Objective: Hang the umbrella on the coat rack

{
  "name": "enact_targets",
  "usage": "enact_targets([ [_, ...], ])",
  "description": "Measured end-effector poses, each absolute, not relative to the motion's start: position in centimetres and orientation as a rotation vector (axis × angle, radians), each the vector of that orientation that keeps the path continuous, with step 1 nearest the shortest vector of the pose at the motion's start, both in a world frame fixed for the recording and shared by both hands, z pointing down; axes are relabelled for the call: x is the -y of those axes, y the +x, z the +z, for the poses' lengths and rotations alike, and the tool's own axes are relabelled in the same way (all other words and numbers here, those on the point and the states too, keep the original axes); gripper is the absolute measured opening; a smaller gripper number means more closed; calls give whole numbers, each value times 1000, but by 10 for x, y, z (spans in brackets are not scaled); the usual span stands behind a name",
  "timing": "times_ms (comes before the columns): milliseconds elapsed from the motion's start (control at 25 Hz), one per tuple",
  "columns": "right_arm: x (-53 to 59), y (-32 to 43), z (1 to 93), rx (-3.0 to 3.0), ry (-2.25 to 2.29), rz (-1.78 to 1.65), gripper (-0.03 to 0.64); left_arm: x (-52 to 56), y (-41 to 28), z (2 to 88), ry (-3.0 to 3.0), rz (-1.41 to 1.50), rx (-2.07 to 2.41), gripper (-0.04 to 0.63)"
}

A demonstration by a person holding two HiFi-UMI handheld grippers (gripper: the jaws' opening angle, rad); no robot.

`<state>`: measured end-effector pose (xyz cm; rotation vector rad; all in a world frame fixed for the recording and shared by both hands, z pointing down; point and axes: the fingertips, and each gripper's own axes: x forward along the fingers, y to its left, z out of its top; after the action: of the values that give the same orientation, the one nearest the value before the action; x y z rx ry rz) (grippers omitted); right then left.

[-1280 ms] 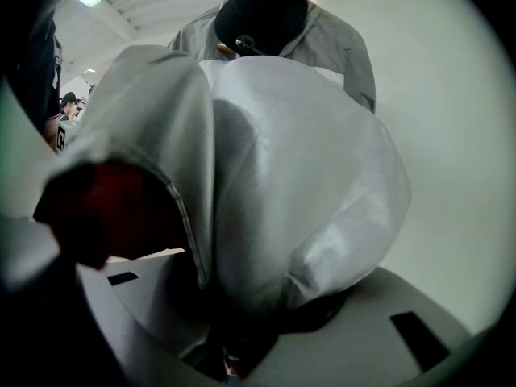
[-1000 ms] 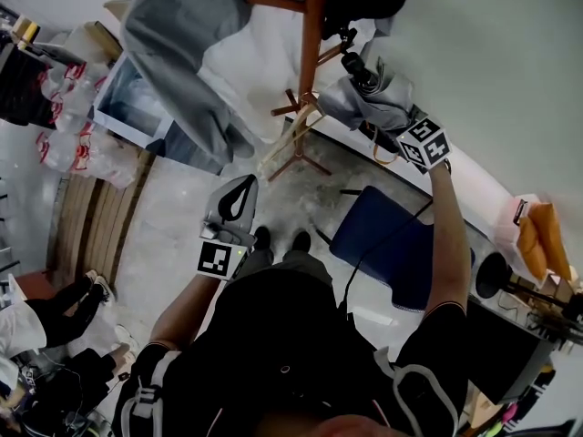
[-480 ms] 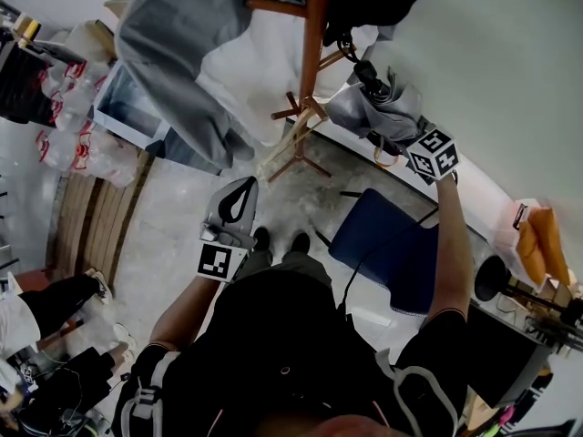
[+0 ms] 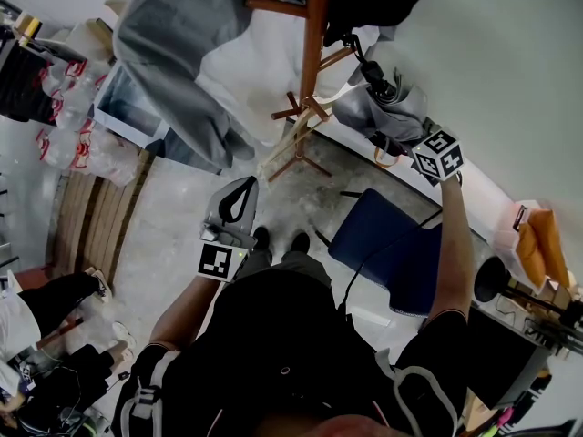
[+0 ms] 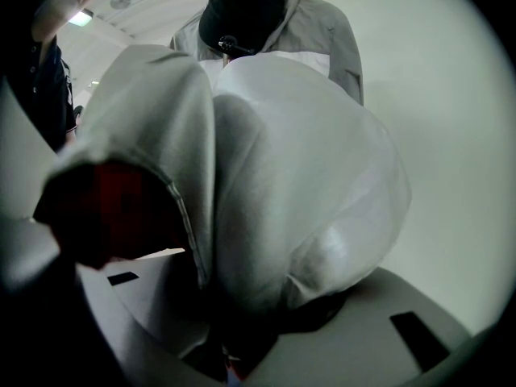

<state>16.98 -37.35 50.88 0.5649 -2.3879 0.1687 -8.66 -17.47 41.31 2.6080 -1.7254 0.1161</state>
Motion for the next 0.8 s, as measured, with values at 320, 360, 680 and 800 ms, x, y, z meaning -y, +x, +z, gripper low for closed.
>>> enact_targets([
  [320, 375, 170, 508, 2348, 501, 137, 137, 174, -83, 411, 2611, 112, 1735, 0],
  [360, 374, 170, 508, 2341, 487, 132, 137, 174, -83, 410, 2611, 110, 1736, 0],
  [680, 375, 159, 505, 2331, 490, 98, 137, 173, -85, 412, 2604, 112, 1734, 0],
  [800, 370, 149, 511, 2346, 527, 93, 137, 173, -85, 414, 2599, 114, 1732, 0],
])
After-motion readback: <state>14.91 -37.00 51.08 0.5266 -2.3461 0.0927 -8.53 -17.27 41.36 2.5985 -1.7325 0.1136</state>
